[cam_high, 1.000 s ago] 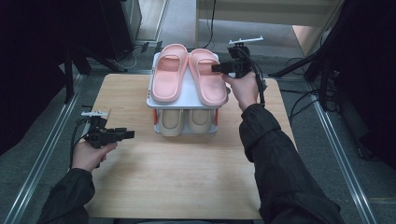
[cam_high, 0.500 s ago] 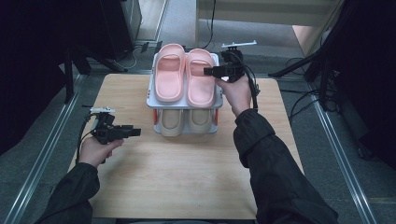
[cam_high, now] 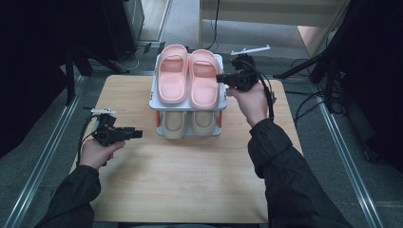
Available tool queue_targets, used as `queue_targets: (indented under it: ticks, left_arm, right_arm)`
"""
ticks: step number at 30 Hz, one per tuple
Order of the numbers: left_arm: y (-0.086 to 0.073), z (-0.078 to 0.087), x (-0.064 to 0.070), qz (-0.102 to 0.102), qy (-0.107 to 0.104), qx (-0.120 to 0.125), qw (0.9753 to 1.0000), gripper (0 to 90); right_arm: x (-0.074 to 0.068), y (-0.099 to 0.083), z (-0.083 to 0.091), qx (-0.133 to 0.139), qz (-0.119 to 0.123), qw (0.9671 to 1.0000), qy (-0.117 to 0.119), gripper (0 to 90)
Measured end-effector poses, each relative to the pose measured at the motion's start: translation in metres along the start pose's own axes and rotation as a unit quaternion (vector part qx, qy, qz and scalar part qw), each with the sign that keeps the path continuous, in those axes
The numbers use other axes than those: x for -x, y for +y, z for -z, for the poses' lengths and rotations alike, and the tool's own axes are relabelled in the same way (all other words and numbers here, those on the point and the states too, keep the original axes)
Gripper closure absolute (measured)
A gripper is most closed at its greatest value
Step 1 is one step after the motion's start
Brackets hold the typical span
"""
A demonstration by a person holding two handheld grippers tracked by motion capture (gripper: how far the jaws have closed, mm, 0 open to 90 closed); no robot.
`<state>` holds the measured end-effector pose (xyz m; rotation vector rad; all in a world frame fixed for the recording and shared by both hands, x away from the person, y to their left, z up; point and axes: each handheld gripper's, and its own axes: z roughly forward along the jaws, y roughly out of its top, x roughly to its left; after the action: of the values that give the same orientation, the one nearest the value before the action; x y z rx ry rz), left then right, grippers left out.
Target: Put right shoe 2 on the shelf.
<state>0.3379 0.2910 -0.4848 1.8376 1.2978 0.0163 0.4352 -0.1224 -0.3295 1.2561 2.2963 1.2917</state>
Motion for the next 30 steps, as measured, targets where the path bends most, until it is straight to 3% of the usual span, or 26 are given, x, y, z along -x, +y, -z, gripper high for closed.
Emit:
queue_targets:
  ticks: [6,11,13,30]
  left_arm:
    - [0.001,0.002,0.002,0.0,0.001,0.005,1.0,45.9]
    - [0.003,0.005,0.007,-0.012,-0.002,0.016,0.9998,45.8]
    - [0.004,0.005,0.008,-0.016,-0.002,0.015,0.9998,45.6]
    - [0.003,0.001,0.009,-0.024,0.0,0.004,0.9997,44.1]
  right_arm:
    - [-0.027,-0.04,0.014,-0.013,0.052,0.9978,0.039,90.0]
    - [-0.036,-0.06,0.011,-0.026,0.067,0.9956,0.06,90.0]
    - [-0.038,-0.062,0.008,-0.03,0.077,0.9947,0.06,90.0]
    - [-0.042,-0.055,-0.001,-0.023,0.074,0.9945,0.071,88.0]
